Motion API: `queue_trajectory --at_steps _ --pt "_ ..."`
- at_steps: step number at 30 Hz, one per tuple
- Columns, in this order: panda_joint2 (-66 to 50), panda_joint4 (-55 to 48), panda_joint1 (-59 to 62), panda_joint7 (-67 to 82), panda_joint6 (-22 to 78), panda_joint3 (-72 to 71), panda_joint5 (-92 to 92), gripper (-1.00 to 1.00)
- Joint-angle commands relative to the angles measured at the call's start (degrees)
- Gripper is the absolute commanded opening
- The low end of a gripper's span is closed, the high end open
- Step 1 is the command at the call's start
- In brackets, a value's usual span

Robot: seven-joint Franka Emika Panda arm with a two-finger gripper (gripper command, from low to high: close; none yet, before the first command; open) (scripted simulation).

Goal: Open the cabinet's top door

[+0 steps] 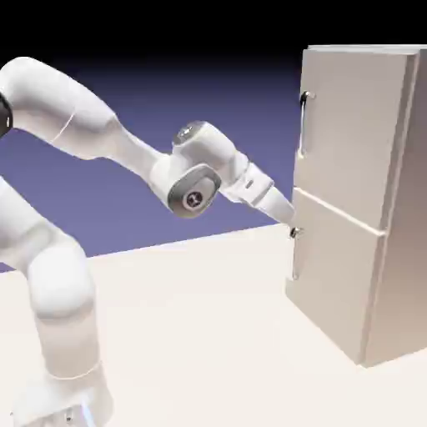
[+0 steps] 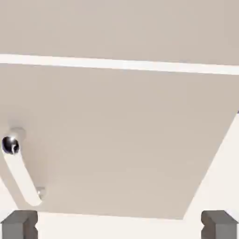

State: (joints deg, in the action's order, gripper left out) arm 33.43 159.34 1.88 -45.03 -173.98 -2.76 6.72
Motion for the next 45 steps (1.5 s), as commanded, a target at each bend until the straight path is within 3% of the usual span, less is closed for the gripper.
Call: queue_trajectory --at_steps 1,45 --pt "0.29 -0.62 0.95 -0.96 0.01 -1.02 2.50 0.00" --pt "12.90 -27.72 42.89 -42.97 0.41 -46.04 112.15 0.00"
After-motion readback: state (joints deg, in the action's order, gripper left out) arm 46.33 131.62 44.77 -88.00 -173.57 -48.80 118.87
